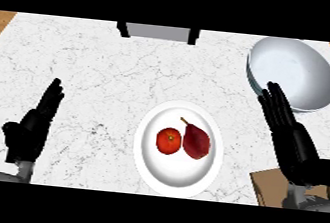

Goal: Pick the pear from the plate and place it in the bowl

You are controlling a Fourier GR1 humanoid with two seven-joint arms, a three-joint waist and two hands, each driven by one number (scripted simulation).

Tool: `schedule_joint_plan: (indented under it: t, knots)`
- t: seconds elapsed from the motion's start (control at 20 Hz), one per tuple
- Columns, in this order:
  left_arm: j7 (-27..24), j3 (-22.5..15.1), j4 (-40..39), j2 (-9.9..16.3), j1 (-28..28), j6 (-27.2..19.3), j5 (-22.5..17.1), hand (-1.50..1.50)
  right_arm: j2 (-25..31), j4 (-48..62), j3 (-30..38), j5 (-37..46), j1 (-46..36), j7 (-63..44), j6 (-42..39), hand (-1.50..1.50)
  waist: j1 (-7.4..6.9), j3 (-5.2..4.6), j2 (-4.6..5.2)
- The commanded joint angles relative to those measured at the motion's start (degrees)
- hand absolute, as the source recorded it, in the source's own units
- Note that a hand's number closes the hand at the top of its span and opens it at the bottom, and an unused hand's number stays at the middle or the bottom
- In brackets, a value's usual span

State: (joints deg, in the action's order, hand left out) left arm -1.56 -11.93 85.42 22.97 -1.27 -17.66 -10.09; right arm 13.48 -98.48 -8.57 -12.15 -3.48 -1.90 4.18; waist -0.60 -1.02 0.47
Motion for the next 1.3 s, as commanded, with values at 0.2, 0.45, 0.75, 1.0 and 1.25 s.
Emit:
schedule_joint_plan:
  t: [0.2,0.45,0.75,1.0,1.25]
  knots:
    - [0.74,-3.63,1.78,-4.41,-7.7,1.38,0.47,0.0,7.07,6.3,-20.44,16.17,-7.58,-13.98,-9.66,1.5,-2.08,0.61,0.22]
    - [1.88,-2.4,0.57,-5.89,-7.85,1.58,-1.54,0.0,0.21,4.13,-23.95,38.37,-6.89,-11.02,11.55,-1.5,0.89,0.99,-0.61]
    - [3.22,-4.55,-0.81,-9.54,-9.33,-0.59,2.54,0.0,-5.78,3.12,-29.11,42.25,-2.4,-2.11,16.71,-1.5,0.89,1.02,-0.55]
    - [6.4,-3.96,3.46,-8.53,-7.69,1.06,2.09,0.0,-7.38,-0.99,-27.8,53.12,-11.28,-19.41,11.36,-1.5,0.57,0.99,-0.63]
    - [5.02,-3.0,4.0,-8.31,-6.69,2.43,1.41,0.0,-8.96,-6.06,-23.8,55.54,-20.97,-37.96,-3.48,-1.5,0.41,0.96,-0.68]
